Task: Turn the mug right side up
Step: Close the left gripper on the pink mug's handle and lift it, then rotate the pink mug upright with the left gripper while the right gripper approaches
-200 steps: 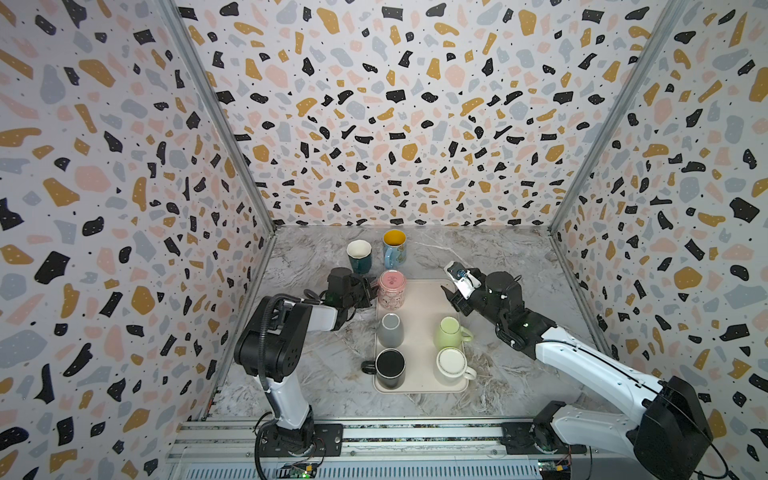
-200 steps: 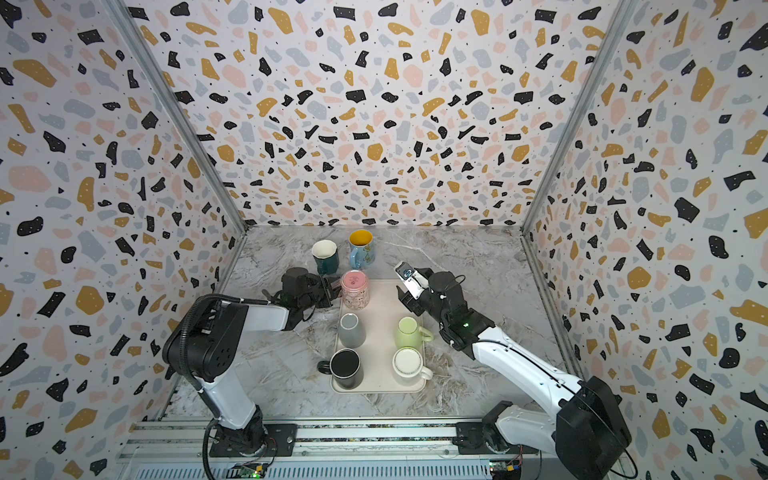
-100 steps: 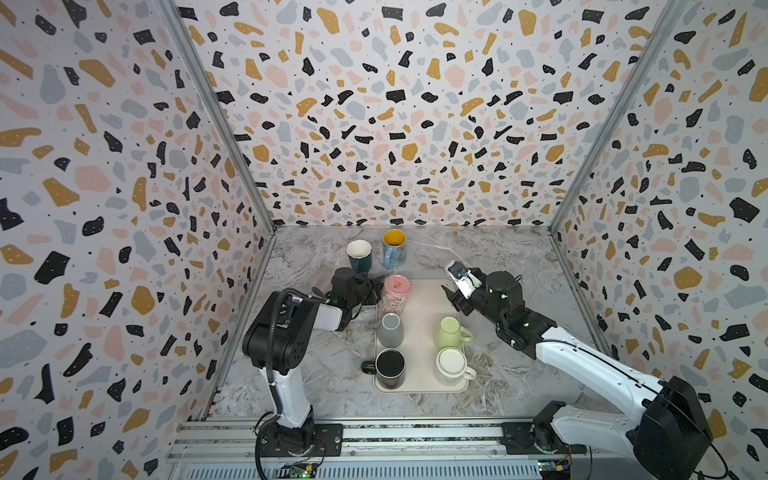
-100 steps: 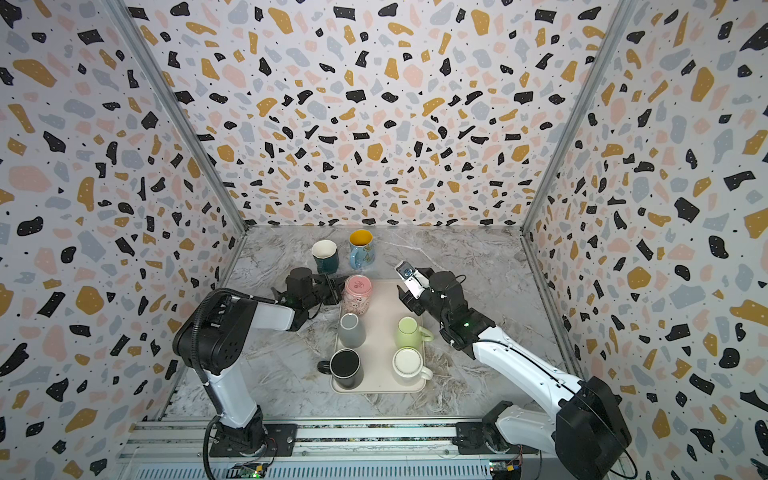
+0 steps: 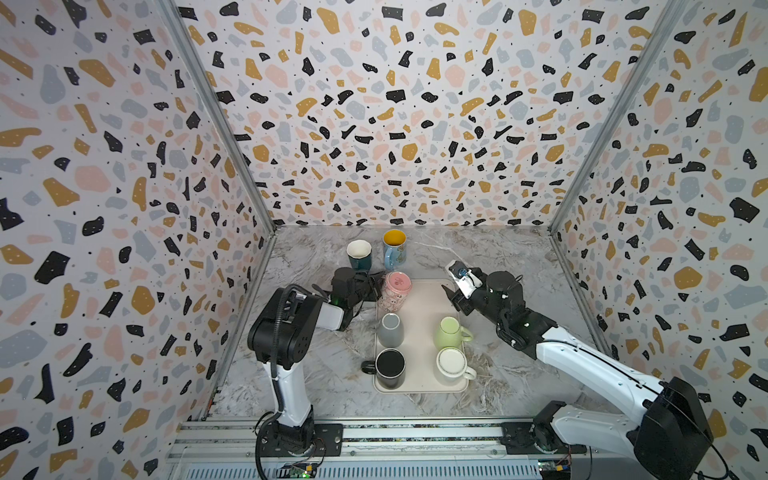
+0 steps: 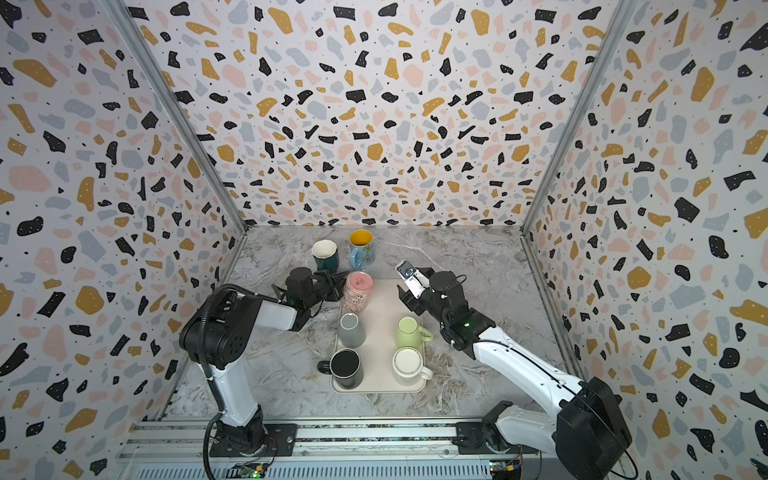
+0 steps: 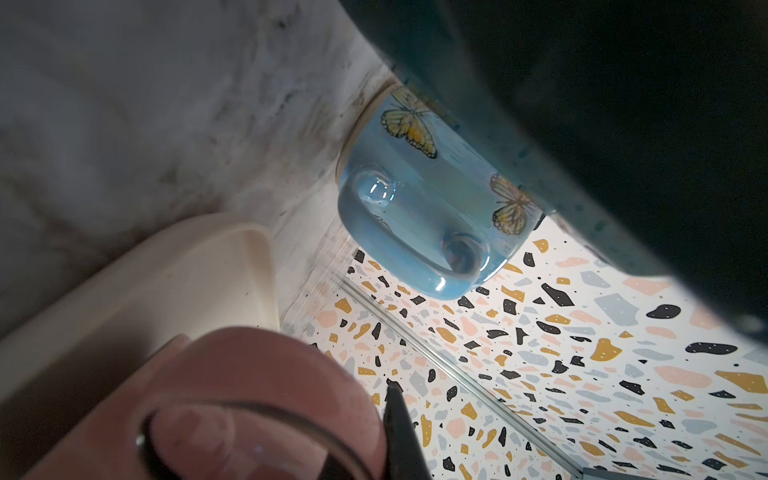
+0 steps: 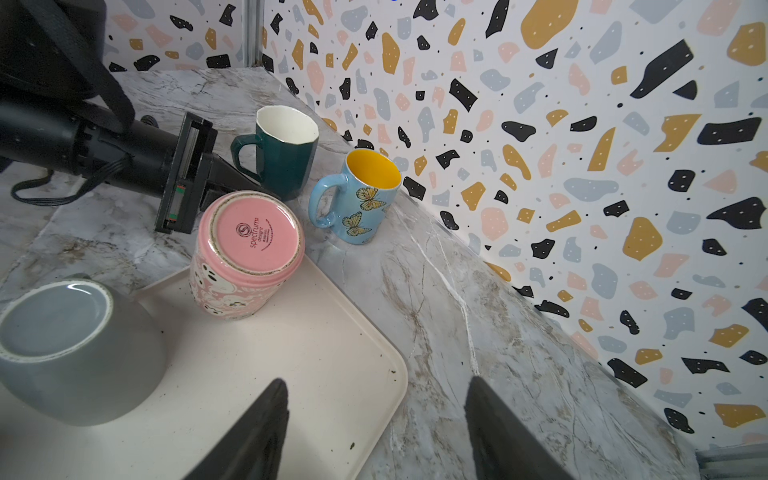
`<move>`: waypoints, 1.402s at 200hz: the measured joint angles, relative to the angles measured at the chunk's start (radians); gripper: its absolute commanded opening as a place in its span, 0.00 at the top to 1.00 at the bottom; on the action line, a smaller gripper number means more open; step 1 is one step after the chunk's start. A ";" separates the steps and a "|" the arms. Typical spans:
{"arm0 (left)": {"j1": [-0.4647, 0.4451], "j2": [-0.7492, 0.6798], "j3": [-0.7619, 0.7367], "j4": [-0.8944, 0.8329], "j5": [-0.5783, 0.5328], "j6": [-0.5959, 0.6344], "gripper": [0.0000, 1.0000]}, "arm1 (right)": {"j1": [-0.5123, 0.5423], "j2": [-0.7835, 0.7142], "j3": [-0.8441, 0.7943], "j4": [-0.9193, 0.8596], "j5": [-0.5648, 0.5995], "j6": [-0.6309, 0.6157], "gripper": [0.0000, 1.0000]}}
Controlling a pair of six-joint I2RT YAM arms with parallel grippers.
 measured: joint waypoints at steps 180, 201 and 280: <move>-0.012 -0.224 0.344 -0.569 0.178 0.834 1.00 | 0.000 -0.072 -0.021 -0.004 -0.004 0.032 0.31; -0.034 -0.255 0.385 -0.669 0.177 1.007 1.00 | 0.000 -0.072 -0.018 -0.019 0.002 0.044 0.33; -0.185 -0.460 0.472 -0.938 0.060 1.673 1.00 | 0.000 -0.013 0.174 -0.190 0.034 0.125 0.47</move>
